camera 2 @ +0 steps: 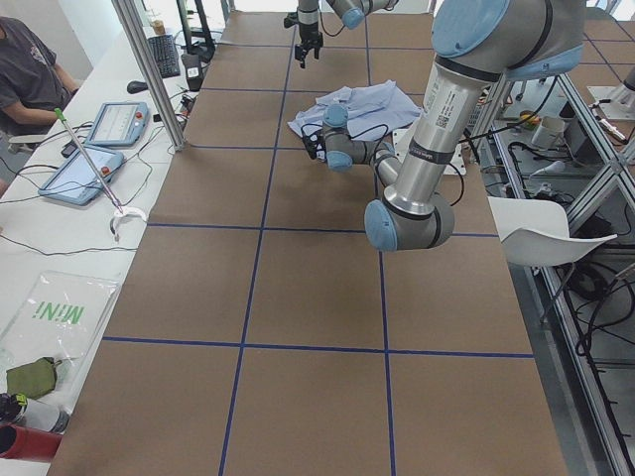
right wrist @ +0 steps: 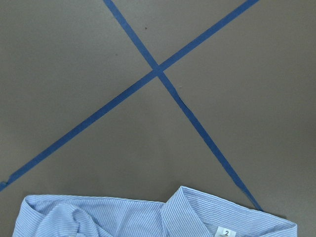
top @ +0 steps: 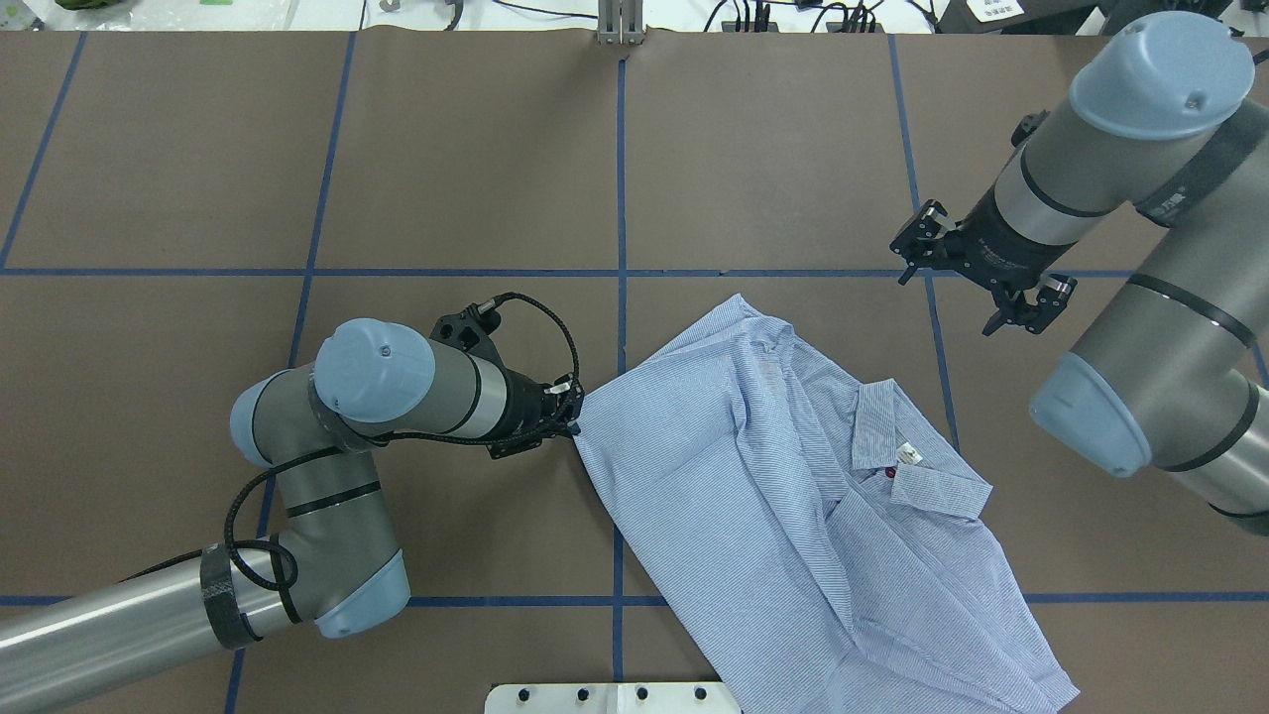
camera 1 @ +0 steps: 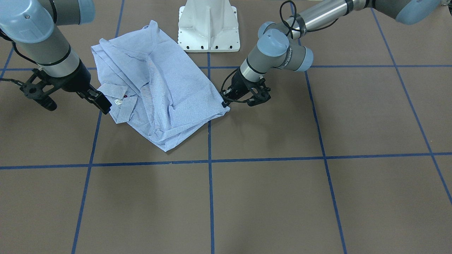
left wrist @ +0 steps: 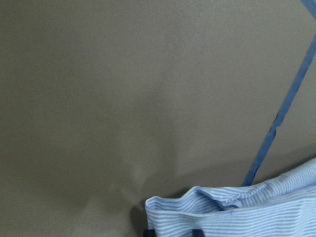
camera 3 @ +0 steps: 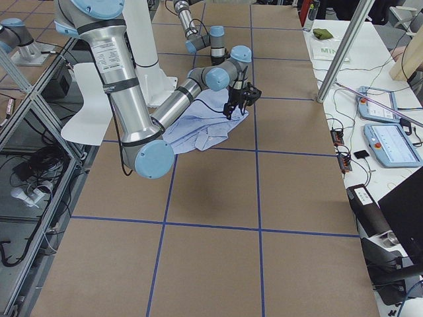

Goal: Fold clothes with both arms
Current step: 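Pull the shirt edge away from the robot with the left gripper while the right rises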

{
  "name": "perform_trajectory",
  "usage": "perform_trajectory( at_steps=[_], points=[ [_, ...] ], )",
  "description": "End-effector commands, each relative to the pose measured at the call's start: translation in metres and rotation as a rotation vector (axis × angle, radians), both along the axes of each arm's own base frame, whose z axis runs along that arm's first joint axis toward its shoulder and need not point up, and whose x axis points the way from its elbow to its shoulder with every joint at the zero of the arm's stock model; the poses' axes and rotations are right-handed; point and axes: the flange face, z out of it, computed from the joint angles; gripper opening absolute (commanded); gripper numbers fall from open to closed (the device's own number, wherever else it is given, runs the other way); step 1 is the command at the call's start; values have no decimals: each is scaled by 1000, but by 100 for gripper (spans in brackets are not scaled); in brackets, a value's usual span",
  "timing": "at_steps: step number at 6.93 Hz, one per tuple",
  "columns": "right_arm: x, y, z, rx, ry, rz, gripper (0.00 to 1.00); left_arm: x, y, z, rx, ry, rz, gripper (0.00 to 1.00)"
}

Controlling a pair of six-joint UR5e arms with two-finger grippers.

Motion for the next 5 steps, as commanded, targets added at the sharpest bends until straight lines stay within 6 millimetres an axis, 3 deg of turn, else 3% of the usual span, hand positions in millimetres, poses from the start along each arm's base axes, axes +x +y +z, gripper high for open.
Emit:
perform_trajectory(
  at_steps=[1,2,3,4,5],
  points=[
    [0,1,1,-2,1,0,100,-44,-64,-3,157,-34,-60,0],
    [0,1,1,-2,1,0,100,-67,-121,-4,220,-75,-112,0],
    [0,1,-1,-1,-3,0,100,-76,-182,1,267,-144,-144,0],
    [-1,0,-1,1,-2,0,100,-83,-235,18,319,-200,-160,0],
    [-2,1,-3,3,-4,-3,100,-87,-270,39,361,-201,-184,0]
  ],
)
